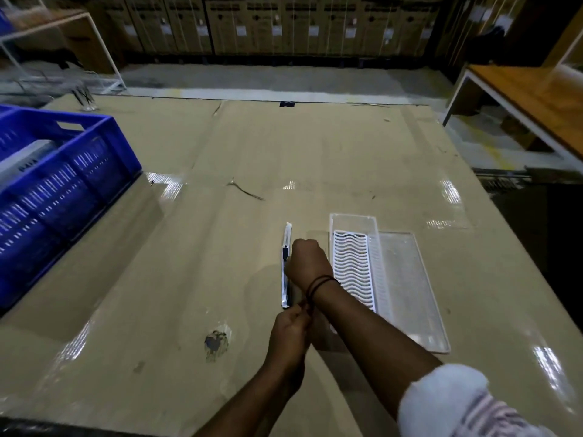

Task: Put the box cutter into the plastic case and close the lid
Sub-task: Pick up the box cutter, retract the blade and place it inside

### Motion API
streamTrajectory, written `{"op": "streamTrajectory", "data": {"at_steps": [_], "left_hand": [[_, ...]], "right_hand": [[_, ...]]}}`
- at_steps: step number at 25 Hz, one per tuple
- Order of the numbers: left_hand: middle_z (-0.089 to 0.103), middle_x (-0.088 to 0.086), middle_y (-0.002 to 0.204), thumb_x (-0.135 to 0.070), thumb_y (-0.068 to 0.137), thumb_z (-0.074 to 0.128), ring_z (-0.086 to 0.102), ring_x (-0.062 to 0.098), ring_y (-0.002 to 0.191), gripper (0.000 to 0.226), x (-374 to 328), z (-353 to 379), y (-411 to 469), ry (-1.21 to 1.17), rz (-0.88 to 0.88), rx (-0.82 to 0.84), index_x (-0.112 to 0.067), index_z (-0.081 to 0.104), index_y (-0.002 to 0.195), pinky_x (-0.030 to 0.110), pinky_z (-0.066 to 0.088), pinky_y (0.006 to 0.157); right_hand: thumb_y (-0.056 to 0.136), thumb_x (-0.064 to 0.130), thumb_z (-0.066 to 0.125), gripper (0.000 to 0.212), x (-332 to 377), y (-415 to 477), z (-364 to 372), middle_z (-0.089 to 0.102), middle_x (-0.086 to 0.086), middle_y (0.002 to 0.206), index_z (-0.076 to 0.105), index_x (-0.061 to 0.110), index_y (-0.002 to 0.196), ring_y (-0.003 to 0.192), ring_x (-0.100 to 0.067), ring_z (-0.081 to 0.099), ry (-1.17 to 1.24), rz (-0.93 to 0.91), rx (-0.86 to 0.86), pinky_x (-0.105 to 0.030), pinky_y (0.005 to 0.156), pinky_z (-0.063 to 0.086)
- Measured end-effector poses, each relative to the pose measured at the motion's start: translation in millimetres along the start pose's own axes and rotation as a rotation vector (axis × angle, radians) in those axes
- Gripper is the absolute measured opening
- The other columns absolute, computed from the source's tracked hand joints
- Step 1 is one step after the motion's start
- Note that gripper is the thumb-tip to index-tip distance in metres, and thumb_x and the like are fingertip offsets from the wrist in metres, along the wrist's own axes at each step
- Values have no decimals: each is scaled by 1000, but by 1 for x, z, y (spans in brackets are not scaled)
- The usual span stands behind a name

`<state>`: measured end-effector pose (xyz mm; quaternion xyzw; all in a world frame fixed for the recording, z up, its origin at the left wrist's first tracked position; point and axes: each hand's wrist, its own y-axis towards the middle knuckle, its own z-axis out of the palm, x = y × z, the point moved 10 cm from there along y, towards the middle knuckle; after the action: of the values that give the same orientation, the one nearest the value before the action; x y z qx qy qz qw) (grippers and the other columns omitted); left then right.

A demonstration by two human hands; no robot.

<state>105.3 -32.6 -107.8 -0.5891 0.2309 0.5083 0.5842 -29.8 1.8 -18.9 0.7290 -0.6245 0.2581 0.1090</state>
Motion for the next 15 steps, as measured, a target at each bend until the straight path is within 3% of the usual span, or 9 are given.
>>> {"op": "streamTrajectory", "data": {"at_steps": [1, 4, 7, 10, 15], "left_hand": [[70, 1, 61, -3, 100, 54, 62, 14, 57, 45, -3, -5, -1, 4, -2, -12, -14, 75, 61, 23, 46, 55], [81, 6, 78, -13, 100, 59, 75, 23, 73, 29, -17, -26, 4, 60, 51, -81, -10, 83, 83, 34, 58, 70], [77, 2, 69, -26, 95, 63, 72, 21, 65, 22, -38, -50, 8, 356, 167, -216, -18, 77, 80, 34, 56, 62], [77, -4, 81, -26, 91, 66, 71, 15, 75, 5, -57, -56, 9, 610, 243, -290, -26, 71, 91, 30, 55, 66], [71, 1, 113, -29, 93, 69, 70, 17, 97, 34, -66, -43, 26, 934, 278, -231, -19, 63, 125, 24, 50, 78]], "right_hand": [[90, 9, 60, 20, -1, 5, 6, 64, -22, 113, 64, -3, 106, 102, -38, 66, -3, 30, 9, -28, 71, 42], [89, 18, 64, 25, -7, 18, 22, 68, -18, 110, 67, 2, 108, 97, -32, 69, -3, 83, 26, -28, 69, 46], [89, 18, 65, 36, -10, 29, 29, 69, -17, 110, 63, 3, 121, 96, -31, 69, -42, 100, 23, -29, 70, 49], [87, 14, 65, 57, -9, 38, 32, 67, -17, 116, 49, 7, 142, 101, -31, 68, -65, 125, 22, -32, 77, 52], [81, 27, 73, 66, -10, 42, 36, 70, -15, 111, 50, 9, 140, 100, -30, 69, -3, 168, 58, -32, 77, 54]]}}
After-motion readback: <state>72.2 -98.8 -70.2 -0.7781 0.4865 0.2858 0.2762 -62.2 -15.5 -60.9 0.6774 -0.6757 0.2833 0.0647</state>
